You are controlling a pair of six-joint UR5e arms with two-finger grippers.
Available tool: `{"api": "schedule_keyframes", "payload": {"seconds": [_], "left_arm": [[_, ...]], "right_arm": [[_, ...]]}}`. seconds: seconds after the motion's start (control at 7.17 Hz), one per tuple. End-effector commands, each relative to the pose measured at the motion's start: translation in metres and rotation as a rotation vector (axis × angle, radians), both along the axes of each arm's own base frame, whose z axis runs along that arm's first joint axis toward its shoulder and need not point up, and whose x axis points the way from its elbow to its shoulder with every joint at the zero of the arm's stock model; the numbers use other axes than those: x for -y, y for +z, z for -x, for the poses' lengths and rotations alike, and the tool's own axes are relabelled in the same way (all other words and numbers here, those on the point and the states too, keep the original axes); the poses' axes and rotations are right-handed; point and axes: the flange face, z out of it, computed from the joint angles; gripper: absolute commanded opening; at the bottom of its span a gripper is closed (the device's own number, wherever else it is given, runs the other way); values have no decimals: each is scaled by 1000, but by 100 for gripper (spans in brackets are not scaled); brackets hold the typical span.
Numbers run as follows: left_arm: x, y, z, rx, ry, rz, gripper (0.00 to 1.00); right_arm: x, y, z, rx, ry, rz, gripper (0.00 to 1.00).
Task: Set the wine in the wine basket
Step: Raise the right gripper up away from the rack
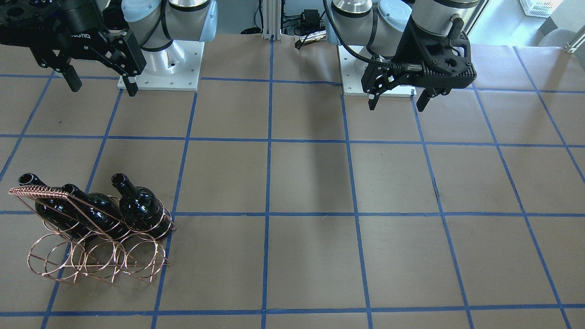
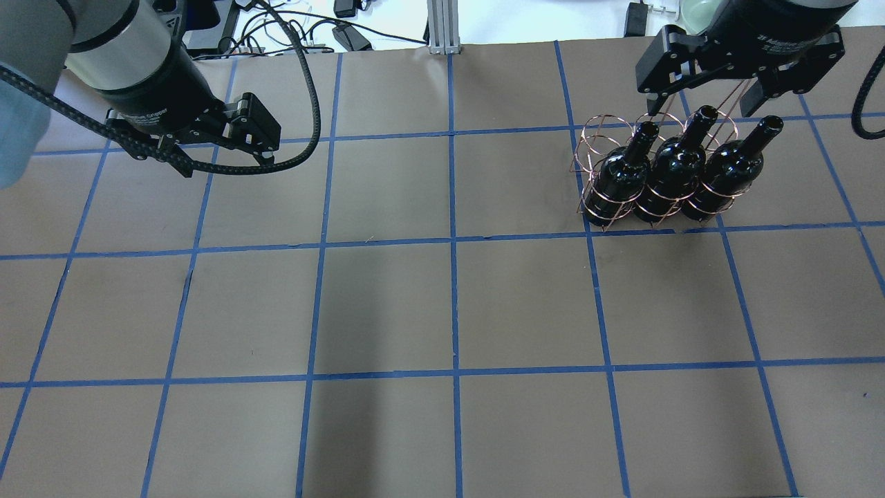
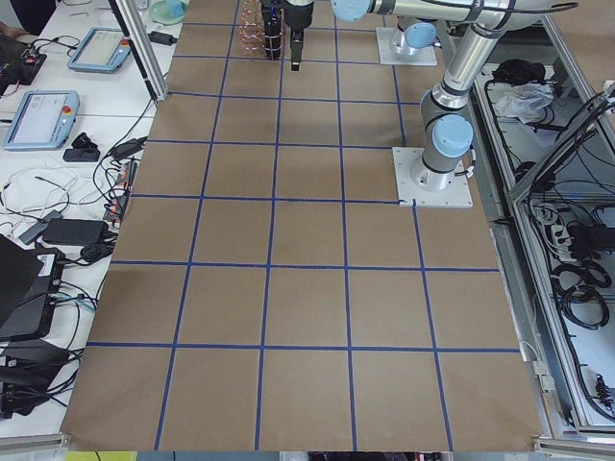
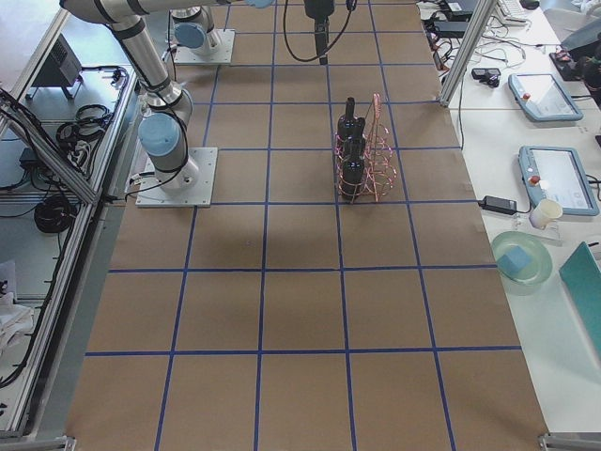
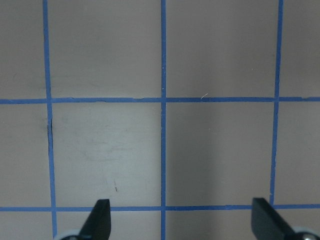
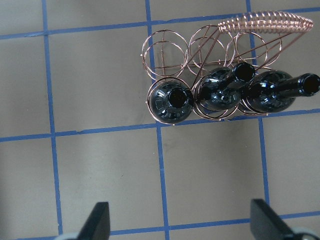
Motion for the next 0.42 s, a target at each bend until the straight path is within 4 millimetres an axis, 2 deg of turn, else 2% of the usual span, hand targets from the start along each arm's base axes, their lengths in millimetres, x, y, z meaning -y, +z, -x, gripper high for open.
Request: {"api": "schedule_keyframes", "payload": {"seconds": [0.0,0.28], "left_arm": [[0,-1,0,0,-3,-3,100],[1,-2,0,0,0,-4,100]], "right_arm": [[2,0,0,4,2,2,100],[2,-1,0,-4,1,0,100]]}}
